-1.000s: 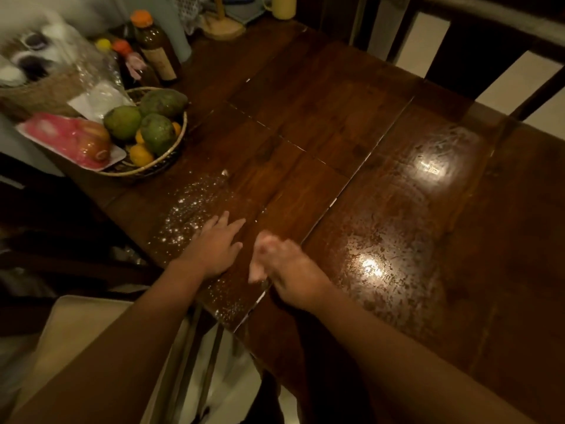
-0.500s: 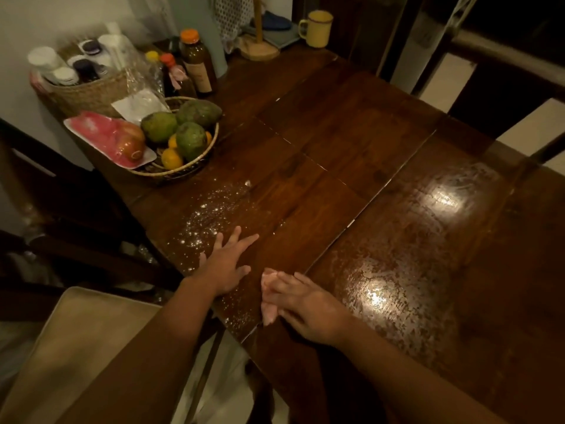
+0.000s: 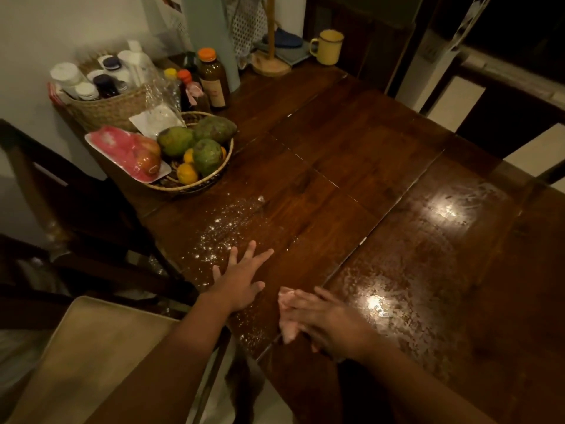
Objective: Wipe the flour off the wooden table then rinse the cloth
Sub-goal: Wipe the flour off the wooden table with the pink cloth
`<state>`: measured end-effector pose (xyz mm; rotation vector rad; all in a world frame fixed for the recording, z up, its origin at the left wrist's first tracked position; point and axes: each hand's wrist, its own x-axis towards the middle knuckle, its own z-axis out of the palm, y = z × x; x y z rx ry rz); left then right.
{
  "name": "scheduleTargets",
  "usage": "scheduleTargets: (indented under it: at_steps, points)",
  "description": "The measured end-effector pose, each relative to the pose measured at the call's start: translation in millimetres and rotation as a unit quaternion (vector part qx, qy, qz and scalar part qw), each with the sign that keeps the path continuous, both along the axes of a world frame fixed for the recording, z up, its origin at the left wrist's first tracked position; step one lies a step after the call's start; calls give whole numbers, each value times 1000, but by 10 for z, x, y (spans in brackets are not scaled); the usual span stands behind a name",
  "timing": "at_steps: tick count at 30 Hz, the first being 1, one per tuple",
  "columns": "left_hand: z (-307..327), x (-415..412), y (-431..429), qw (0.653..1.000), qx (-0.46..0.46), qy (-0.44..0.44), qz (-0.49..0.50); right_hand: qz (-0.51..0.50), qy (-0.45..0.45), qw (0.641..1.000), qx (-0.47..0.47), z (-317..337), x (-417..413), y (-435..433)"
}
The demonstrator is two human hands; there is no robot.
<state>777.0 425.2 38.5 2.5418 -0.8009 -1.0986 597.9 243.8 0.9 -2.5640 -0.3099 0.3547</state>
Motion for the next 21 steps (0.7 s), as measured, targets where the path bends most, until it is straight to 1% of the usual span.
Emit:
scheduleTargets:
  at_steps: [1,2,3,5,6,7,8,9,10,11,12,13,14,15,16,18,19,20,21]
  points:
    - [-6,8,9,1000,-3,2,-1,-30,1,1000,-7,-17,28,-83]
    - [-17,10,11,1000,-7,5,-1,-94,-7,996,-4,-45,79,-161]
    - [-30,25,31,1000,-14,7,2,-185,-16,983,14,-82,172,-200]
    - [-43,65,78,999,-40,12,18,-357,-29,933,44,-134,459,-159]
    - [-34,99,110,997,-61,17,37,-398,-31,916,30,-153,615,-73]
    - [-8,142,144,994,-85,22,65,-403,-41,914,7,-157,740,28]
    - [14,208,198,989,-110,21,96,-371,-53,927,-4,-151,850,139]
    - [39,286,261,984,-128,11,120,-305,-54,951,-1,-136,921,227]
    - [59,385,329,982,-136,-10,131,-221,-37,975,1,-94,957,274]
    - [74,502,401,982,-131,-33,133,-141,-9,990,-3,-66,968,240]
    - [81,631,470,983,-116,-55,134,-83,13,996,-16,-47,987,136]
    - [71,787,548,984,-91,-71,136,-57,22,998,-33,-67,1036,10]
    - [53,944,622,985,-58,-86,138,-69,25,996,-42,-89,1109,-109]
    - [17,1094,696,985,-25,-99,137,-124,23,991,-33,-91,1208,-198]
    - [-24,1223,762,985,1,-109,132,-210,17,977,-8,-92,1338,-249]
    - [-112,1383,866,985,23,-126,114,-370,-21,928,27,-91,1670,-219]
    - [-147,1421,900,986,26,-130,105,-415,-36,909,13,-88,1861,-130]
    - [-172,1438,922,986,28,-133,97,-432,-44,901,-10,-60,2045,-17]
    - [-191,1442,937,986,30,-136,89,-426,-46,903,-27,-41,2206,103]
